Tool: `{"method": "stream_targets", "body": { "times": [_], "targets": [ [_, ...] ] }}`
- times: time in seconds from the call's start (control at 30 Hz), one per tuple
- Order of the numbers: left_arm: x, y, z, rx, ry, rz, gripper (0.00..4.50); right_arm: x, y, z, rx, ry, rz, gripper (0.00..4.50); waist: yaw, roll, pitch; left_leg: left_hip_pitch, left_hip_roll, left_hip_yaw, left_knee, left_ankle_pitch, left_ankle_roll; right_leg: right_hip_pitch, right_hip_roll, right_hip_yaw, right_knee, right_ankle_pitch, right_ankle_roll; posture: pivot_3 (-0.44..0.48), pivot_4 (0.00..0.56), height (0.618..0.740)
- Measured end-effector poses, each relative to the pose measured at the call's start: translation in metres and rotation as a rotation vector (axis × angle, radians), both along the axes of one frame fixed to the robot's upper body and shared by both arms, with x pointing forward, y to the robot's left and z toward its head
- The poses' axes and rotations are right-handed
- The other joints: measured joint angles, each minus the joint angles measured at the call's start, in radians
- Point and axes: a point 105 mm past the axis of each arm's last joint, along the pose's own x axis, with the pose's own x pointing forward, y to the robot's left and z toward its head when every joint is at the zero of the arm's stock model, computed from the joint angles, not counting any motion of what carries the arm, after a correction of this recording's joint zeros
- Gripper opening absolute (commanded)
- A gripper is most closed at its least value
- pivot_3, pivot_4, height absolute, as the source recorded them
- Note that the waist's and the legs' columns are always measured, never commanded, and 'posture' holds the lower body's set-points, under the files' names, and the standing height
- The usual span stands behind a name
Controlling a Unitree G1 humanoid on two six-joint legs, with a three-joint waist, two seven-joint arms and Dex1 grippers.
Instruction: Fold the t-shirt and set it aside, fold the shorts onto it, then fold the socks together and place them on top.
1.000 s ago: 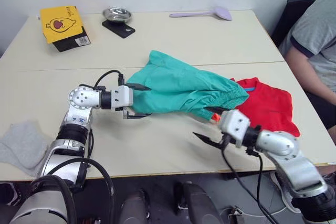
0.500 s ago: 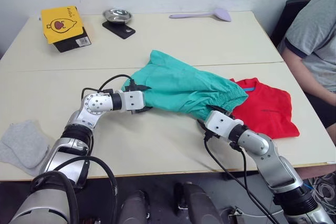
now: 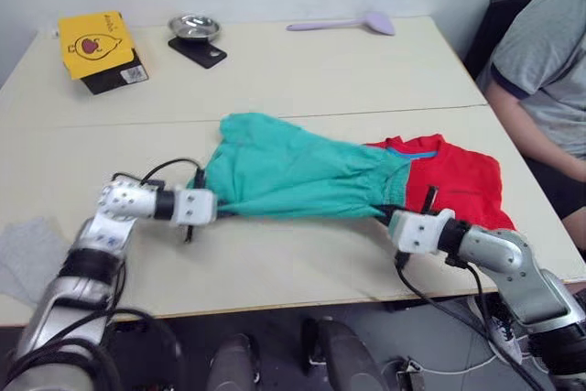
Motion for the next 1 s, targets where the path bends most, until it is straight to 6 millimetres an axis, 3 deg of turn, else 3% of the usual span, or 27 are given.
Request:
{"method": "stream_targets", "body": {
  "times": [0.1,0.23,0.43,0.5,0.6,0.73,0.83,0.93,1.0],
  "targets": [
    [-0.043,-0.004,-0.010,-0.030,0.123,-0.012,0.03,-0.014,-0.006,-0.026,-0.021,0.082,0.106,0.00,-0.004,0.000,0.000,0.002,0.000,0.002,-0.001,-0.001,0.001,0.001,0.000,0.002,0.000,-0.001,0.000,0.000,0.150,0.740],
    [-0.088,-0.016,-0.017,-0.042,0.265,-0.006,0.03,-0.020,-0.012,-0.036,-0.022,0.112,0.186,0.00,-0.006,0.000,0.000,0.006,0.000,0.003,-0.001,-0.003,0.002,0.004,0.000,0.005,0.000,-0.001,0.000,0.000,0.150,0.740],
    [-0.122,-0.027,-0.020,-0.125,0.344,0.143,0.03,-0.017,-0.017,-0.035,-0.013,0.137,0.239,0.00,-0.004,0.000,0.000,0.011,0.000,0.001,-0.002,-0.006,0.004,0.011,0.000,0.005,-0.002,-0.003,-0.002,0.000,0.150,0.740],
    [-0.128,-0.029,-0.020,-0.169,0.381,0.203,0.54,-0.018,-0.017,-0.034,0.031,0.175,0.240,0.00,-0.003,0.000,0.000,0.011,0.000,0.000,-0.001,-0.007,0.004,0.012,0.000,0.004,-0.003,-0.003,-0.002,0.000,0.150,0.740],
    [-0.132,-0.026,-0.019,-0.196,0.419,0.267,1.38,-0.023,-0.017,-0.033,0.124,0.282,0.233,0.86,0.001,0.001,0.000,0.012,0.000,-0.002,-0.001,-0.008,0.006,0.013,0.000,0.003,-0.004,-0.003,-0.002,0.000,0.150,0.740],
    [-0.127,-0.015,-0.012,-0.243,0.412,0.326,2.69,-0.039,-0.012,-0.032,0.236,0.431,0.242,2.32,0.009,0.001,0.001,0.011,0.000,-0.003,-0.001,-0.008,0.007,0.013,0.000,0.002,-0.005,-0.004,-0.003,0.000,0.150,0.740],
    [-0.124,-0.003,0.002,-0.331,0.467,0.350,3.66,-0.046,-0.022,-0.013,0.321,0.505,0.172,3.46,0.018,0.002,0.001,0.011,0.000,-0.003,-0.001,-0.009,0.007,0.013,0.000,0.002,-0.006,-0.004,-0.004,0.000,0.150,0.740],
    [-0.107,0.020,0.029,-0.433,0.455,0.391,4.50,-0.033,-0.044,0.026,0.465,0.449,-0.004,4.48,0.023,0.002,0.001,0.010,-0.001,-0.008,0.000,-0.011,0.003,0.013,0.001,0.001,-0.008,-0.004,-0.004,0.000,0.150,0.740],
    [-0.099,0.032,0.043,-0.467,0.417,0.406,4.50,-0.026,-0.055,0.044,0.502,0.367,-0.094,4.48,0.023,0.002,0.001,0.010,-0.003,-0.011,-0.001,-0.012,0.002,0.014,0.001,0.001,-0.009,-0.004,-0.004,0.000,0.150,0.740]
  ]
}}
